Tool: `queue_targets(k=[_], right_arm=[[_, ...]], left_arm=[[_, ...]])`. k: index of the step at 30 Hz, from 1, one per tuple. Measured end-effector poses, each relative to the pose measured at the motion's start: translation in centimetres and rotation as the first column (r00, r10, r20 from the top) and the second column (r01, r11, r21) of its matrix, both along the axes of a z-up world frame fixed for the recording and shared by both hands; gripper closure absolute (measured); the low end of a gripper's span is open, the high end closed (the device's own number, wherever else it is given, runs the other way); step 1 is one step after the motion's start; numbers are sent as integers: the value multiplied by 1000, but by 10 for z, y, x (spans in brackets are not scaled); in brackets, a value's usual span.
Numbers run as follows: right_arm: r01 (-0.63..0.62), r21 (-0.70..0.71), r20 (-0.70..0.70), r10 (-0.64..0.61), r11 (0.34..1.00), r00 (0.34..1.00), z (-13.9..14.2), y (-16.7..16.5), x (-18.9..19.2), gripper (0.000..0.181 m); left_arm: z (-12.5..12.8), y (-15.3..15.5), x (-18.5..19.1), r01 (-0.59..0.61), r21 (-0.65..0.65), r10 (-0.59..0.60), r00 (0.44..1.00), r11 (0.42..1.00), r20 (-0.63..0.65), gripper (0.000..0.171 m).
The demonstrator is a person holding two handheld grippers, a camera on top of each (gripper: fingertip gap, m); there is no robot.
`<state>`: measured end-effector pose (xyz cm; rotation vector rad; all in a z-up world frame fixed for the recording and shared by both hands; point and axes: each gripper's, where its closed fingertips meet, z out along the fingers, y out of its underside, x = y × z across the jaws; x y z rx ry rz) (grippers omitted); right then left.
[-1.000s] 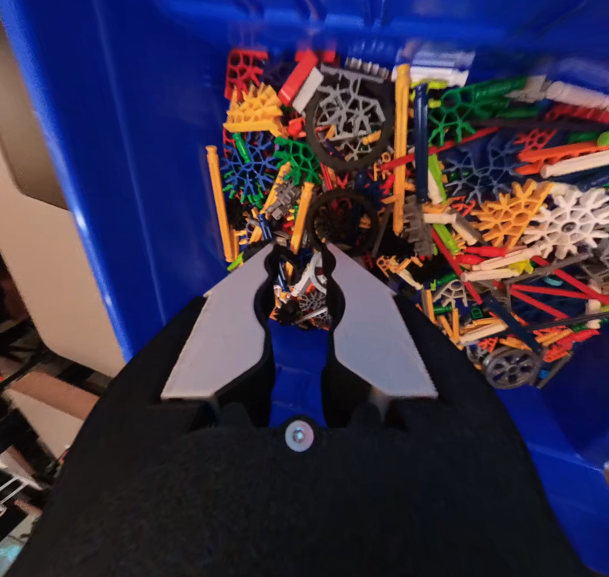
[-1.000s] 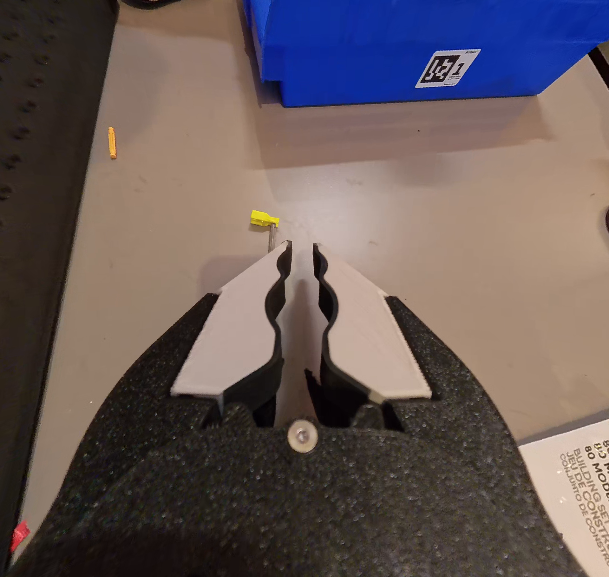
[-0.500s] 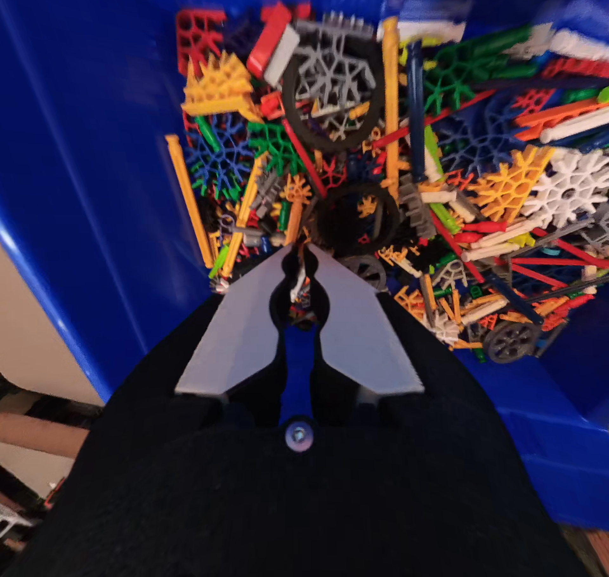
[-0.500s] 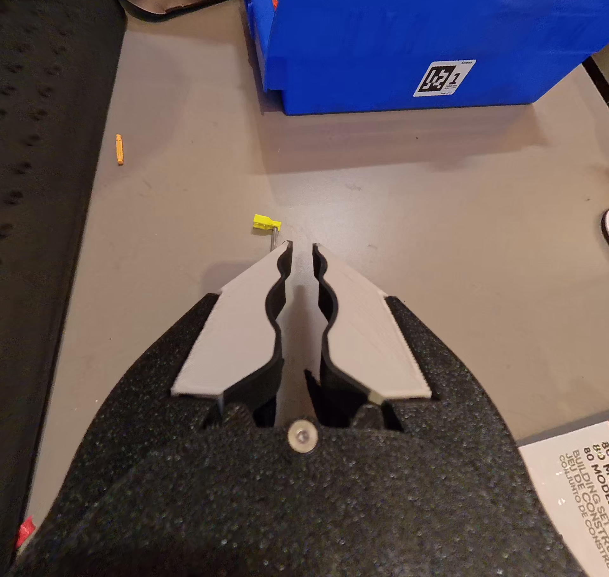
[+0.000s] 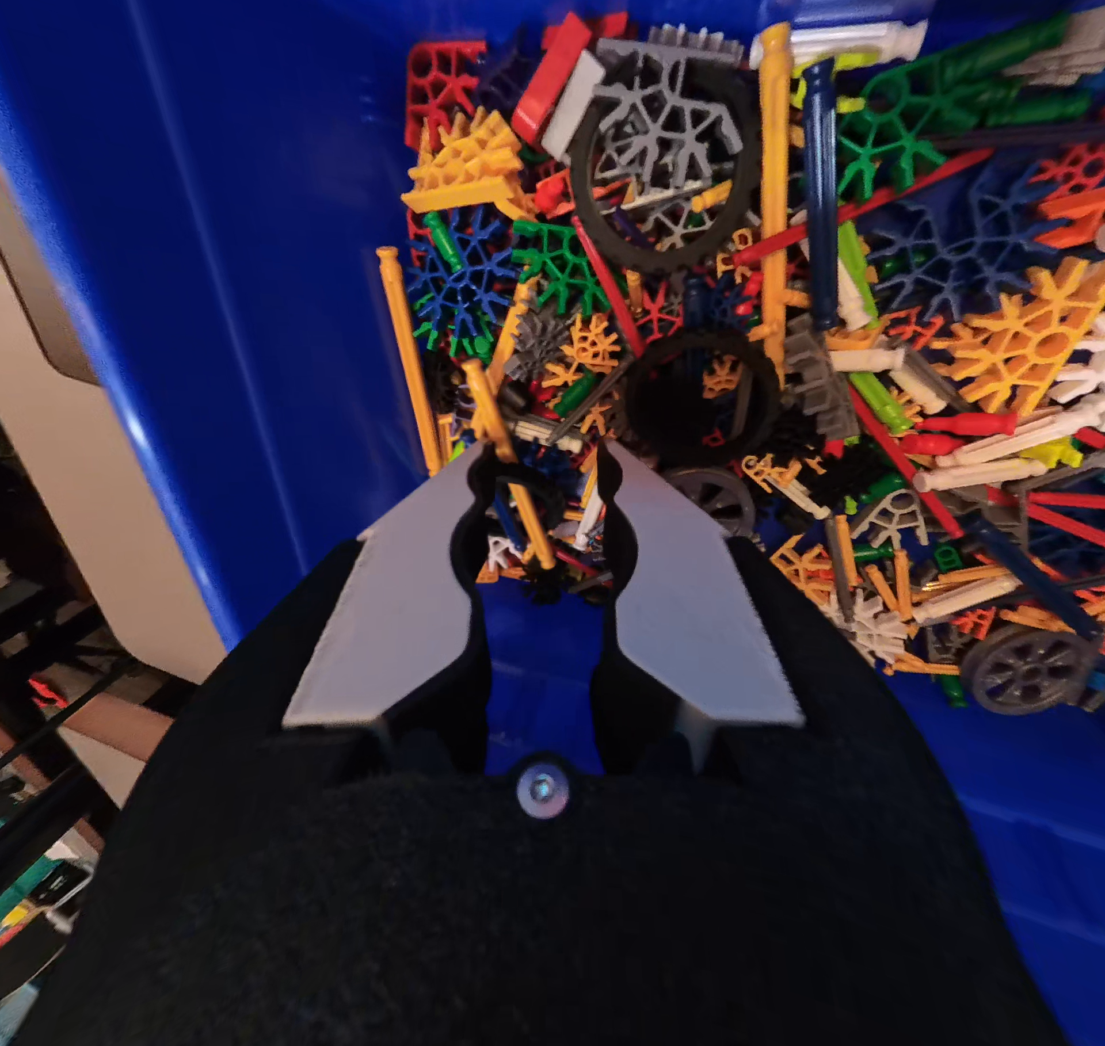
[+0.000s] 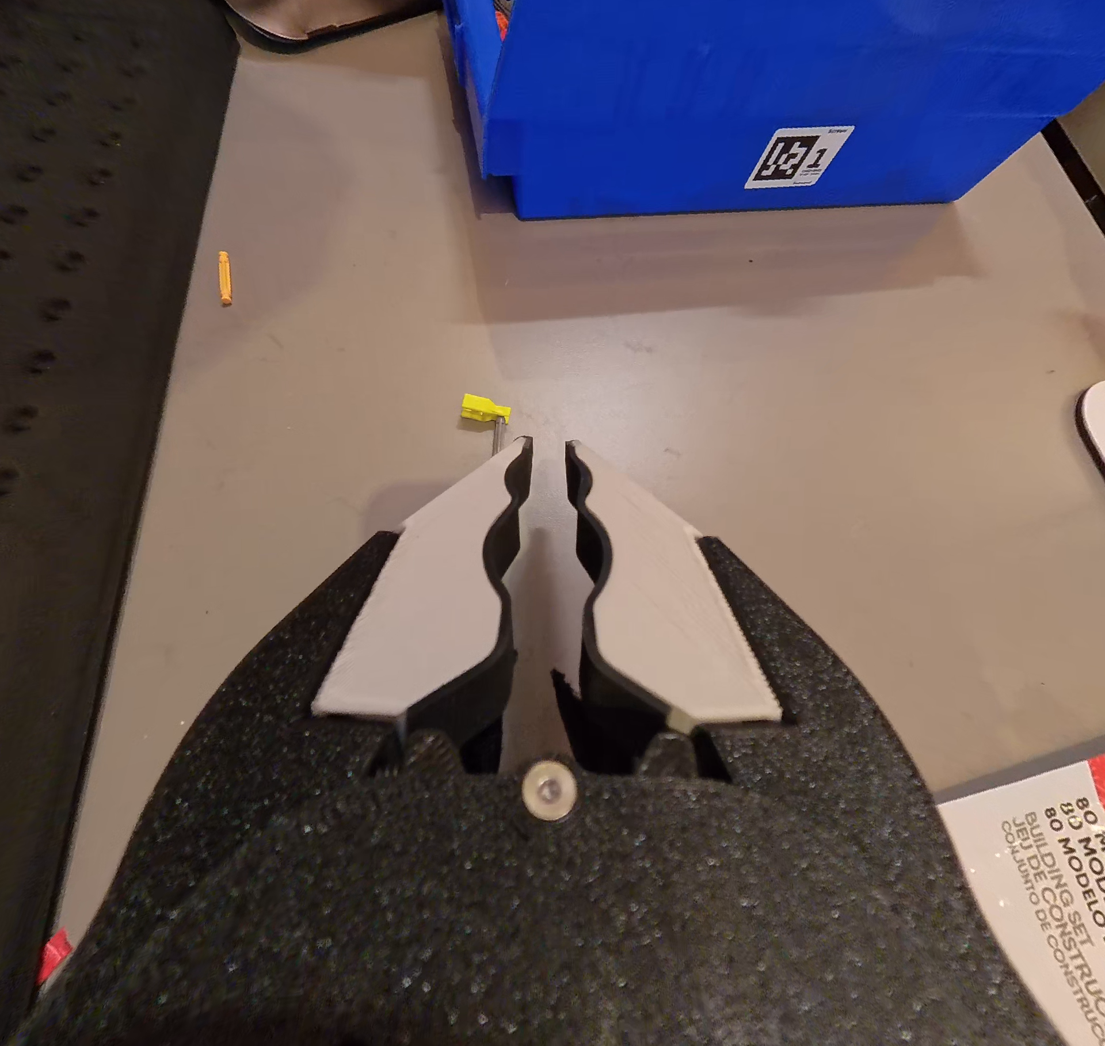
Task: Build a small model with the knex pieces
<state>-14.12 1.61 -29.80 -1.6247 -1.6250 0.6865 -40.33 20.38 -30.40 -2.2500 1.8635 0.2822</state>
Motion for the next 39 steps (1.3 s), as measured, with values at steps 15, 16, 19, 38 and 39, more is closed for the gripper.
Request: queue_targets(k=[15, 16, 19, 38, 39], right_arm=[[-3, -11, -16, 3, 1000, 1000, 3, 0, 0, 171], [-4, -12, -18, 4, 1000, 1000, 3, 0, 0, 171], [-6, -12, -19, 6, 1000, 1000, 2, -1, -1, 171], [90, 73, -229, -71, 993, 971, 53, 24, -12, 171], [94, 82, -245, -71, 992, 967, 60, 25, -14, 171]], left_arm=[[7, 9, 10, -20, -11, 21, 995, 1000, 95, 169], [12, 11, 9, -19, 16, 18, 995, 1000, 94, 169], [30, 12, 11, -39, 49, 32, 989, 998, 148, 170], [190, -47, 96, -135, 291, -71, 795, 947, 602, 169], [195, -56, 105, -137, 285, -81, 765, 949, 639, 169]])
